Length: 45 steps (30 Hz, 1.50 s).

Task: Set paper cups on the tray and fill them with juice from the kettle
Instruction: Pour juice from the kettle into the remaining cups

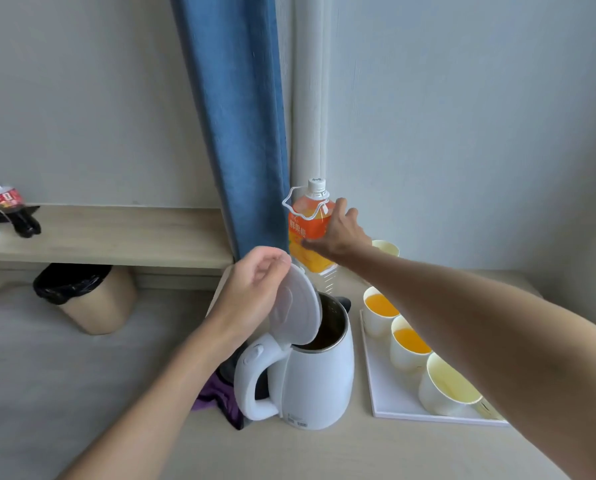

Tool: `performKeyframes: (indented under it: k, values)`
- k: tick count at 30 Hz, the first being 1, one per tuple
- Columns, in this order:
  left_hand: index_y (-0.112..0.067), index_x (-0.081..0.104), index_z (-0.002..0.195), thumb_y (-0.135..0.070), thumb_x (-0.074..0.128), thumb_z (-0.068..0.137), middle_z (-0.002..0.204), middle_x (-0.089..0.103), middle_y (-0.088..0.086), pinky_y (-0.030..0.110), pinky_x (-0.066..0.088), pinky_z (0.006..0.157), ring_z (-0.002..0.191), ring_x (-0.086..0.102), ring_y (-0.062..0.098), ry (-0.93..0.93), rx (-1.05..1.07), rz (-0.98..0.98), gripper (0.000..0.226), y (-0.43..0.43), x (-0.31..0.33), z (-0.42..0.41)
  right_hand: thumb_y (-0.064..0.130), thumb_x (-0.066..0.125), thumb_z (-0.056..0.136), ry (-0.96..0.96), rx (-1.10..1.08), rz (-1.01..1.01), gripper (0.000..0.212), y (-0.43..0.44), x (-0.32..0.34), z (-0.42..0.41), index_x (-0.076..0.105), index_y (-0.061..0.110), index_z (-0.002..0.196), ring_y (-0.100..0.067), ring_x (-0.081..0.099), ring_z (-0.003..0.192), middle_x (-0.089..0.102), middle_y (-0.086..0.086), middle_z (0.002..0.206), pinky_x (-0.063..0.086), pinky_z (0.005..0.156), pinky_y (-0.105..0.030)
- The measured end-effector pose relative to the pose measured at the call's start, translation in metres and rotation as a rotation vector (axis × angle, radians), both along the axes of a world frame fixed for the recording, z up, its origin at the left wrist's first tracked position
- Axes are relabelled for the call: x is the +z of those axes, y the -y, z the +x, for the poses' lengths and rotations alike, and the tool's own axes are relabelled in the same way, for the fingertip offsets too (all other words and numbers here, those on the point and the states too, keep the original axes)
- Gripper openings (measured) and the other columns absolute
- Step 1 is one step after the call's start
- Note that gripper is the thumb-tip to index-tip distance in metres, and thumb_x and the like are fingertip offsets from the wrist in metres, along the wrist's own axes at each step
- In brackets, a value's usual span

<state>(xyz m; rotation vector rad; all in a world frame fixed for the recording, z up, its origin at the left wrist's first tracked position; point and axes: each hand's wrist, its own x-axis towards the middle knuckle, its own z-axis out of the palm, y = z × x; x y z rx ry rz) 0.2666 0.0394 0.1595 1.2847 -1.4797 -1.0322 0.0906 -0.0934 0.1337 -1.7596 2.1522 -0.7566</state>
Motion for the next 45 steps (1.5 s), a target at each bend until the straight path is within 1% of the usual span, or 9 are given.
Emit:
performKeyframes:
  k: [10,14,21,25,29,34,37,41,45]
  values:
    - [-0.026,0.067,0.108,-0.033,0.050,0.108,0.099,0.066,-0.008,0.023,0.045,0.078,0.091,0.059,0.004,-0.050,-0.020,0.062,0.019,-0.007,-0.009,-0.002,0.063,0.081,0.062,-0.023,-0.136,-0.001,0.117,-0.003,-0.010,0.008,0.008,0.028,0.147,-0.035,0.045,0.125,0.034,-0.010,0.138,0.045,0.093,-0.059]
    - [-0.025,0.066,0.114,-0.033,0.049,0.108,0.104,0.065,-0.007,0.022,0.044,0.078,0.093,0.057,0.005,-0.081,-0.002,0.073,0.020,-0.009,-0.014,-0.005,0.054,0.082,0.069,-0.023,-0.176,-0.040,0.107,0.004,-0.011,0.007,0.014,0.024,0.146,-0.034,0.049,0.121,0.039,-0.011,0.134,0.048,0.091,-0.053]
    - [-0.030,0.054,0.130,-0.049,0.047,0.107,0.117,0.061,-0.006,0.020,0.044,0.081,0.107,0.057,0.000,-0.051,-0.060,0.211,0.030,-0.020,-0.019,0.005,0.064,0.079,0.067,0.011,-0.202,0.041,0.129,0.002,0.003,0.000,-0.007,0.023,0.154,-0.040,0.035,0.137,0.027,-0.015,0.151,0.034,0.104,-0.061]
    - [-0.035,0.057,0.122,-0.076,0.045,0.096,0.129,0.063,-0.008,0.034,0.045,0.097,0.122,0.057,0.008,-0.010,-0.104,0.387,0.050,-0.022,-0.032,0.017,0.057,0.054,0.091,0.089,-0.152,-0.108,0.083,-0.047,0.009,-0.006,0.013,0.018,0.151,-0.037,0.042,0.130,0.037,-0.014,0.143,0.039,0.101,-0.058]
    - [-0.032,0.059,0.123,-0.092,0.053,0.070,0.124,0.066,-0.006,0.045,0.050,0.100,0.117,0.063,0.016,0.043,-0.062,0.401,0.081,-0.021,-0.033,0.012,0.047,0.047,0.097,0.422,0.114,-0.221,0.055,-0.119,0.014,-0.005,0.032,0.019,0.143,-0.027,0.056,0.113,0.056,-0.008,0.124,0.047,0.096,-0.053]
    - [-0.021,0.062,0.126,-0.081,0.063,0.079,0.122,0.069,0.000,0.038,0.049,0.095,0.109,0.066,0.019,0.088,-0.004,0.399,0.076,-0.023,-0.032,0.004,0.046,0.041,0.099,0.481,0.169,-0.055,0.060,-0.172,-0.009,0.015,0.023,0.019,0.149,-0.030,0.049,0.126,0.047,-0.010,0.139,0.042,0.103,-0.052]
    - [-0.021,0.052,0.139,-0.068,0.068,0.086,0.131,0.061,0.000,0.040,0.048,0.107,0.118,0.060,0.021,0.127,0.060,0.378,0.073,-0.029,-0.038,0.002,0.046,0.040,0.098,0.609,0.030,0.074,0.060,-0.177,-0.021,0.020,0.023,0.016,0.146,-0.031,0.049,0.126,0.047,-0.009,0.142,0.043,0.102,-0.052]
    - [-0.022,0.056,0.127,-0.051,0.057,0.101,0.126,0.063,0.002,0.045,0.049,0.106,0.115,0.060,0.023,0.152,0.056,0.395,0.039,-0.038,-0.039,-0.004,0.034,0.040,0.102,0.750,-0.077,0.153,0.043,-0.181,-0.021,0.017,0.031,0.013,0.139,-0.028,0.048,0.124,0.043,-0.007,0.143,0.041,0.094,-0.037]
    - [-0.022,0.054,0.121,-0.043,0.060,0.099,0.118,0.063,-0.001,0.048,0.055,0.095,0.105,0.062,0.018,0.210,-0.004,0.443,0.031,-0.047,-0.041,-0.014,0.030,0.041,0.103,0.716,-0.129,0.187,0.047,-0.184,-0.022,0.011,0.029,0.009,0.143,-0.030,0.042,0.130,0.040,-0.008,0.146,0.038,0.102,-0.039]
